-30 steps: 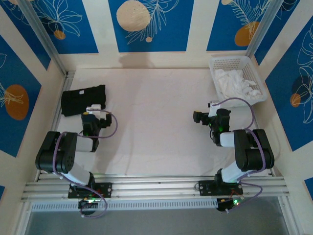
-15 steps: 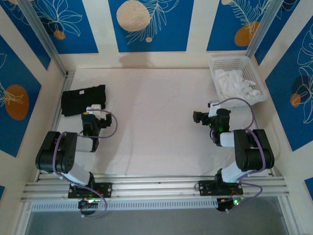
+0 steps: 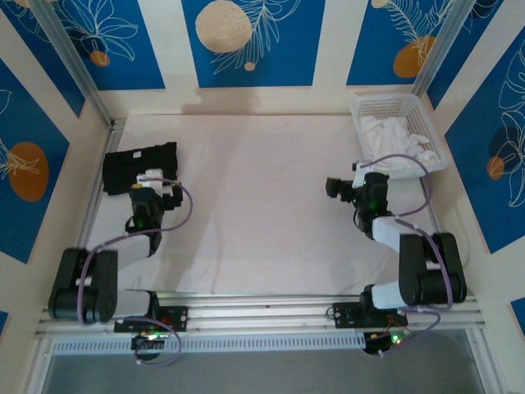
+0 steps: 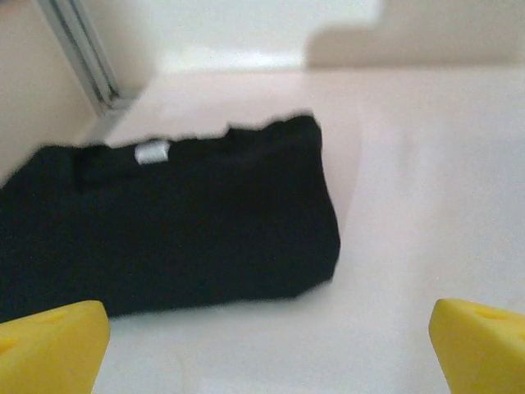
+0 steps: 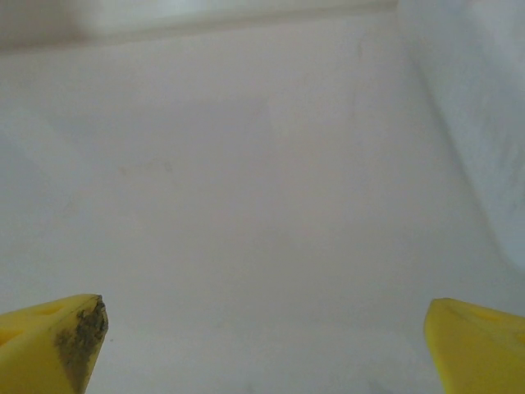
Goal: Fold the inside-out t-shirt
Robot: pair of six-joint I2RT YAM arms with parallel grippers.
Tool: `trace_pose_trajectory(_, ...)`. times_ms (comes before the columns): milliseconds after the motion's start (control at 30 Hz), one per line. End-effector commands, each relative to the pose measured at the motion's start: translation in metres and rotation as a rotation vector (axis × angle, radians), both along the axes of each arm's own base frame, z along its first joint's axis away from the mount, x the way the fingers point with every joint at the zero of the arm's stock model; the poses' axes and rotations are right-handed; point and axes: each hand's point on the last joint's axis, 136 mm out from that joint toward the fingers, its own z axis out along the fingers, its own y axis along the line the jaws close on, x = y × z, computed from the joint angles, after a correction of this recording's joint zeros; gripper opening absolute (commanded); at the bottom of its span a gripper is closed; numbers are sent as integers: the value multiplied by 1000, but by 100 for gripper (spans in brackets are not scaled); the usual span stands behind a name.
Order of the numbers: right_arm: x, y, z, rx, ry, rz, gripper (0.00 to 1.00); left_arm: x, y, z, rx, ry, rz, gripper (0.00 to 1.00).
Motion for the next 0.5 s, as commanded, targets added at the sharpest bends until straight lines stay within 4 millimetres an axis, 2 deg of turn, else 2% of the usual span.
trace_pose_trajectory(0, -19, -2, 41, 96, -9, -55, 99, -6, -2, 33, -78, 25, 10, 100)
trace_pose_trajectory(133, -40, 13, 89, 211, -110, -19, 96, -12, -28, 58, -254, 67, -86, 100)
trace_pose_trajectory(233, -42, 45, 107, 254, -105, 70, 94, -9, -55, 74, -408, 86, -193, 100)
trace_pose_trajectory(333, -35, 77, 115, 152, -64, 154, 94, -1, -86, 80, -447, 179, -298, 100)
trace_pose_trajectory(400, -25, 80, 118, 60, -51, 147, 94, 3, -103, 75, -377, 256, -333, 100)
trace_pose_trajectory(467, -12, 65, 118, 11, -34, 83, 95, 5, -117, 68, -298, 306, -343, 100)
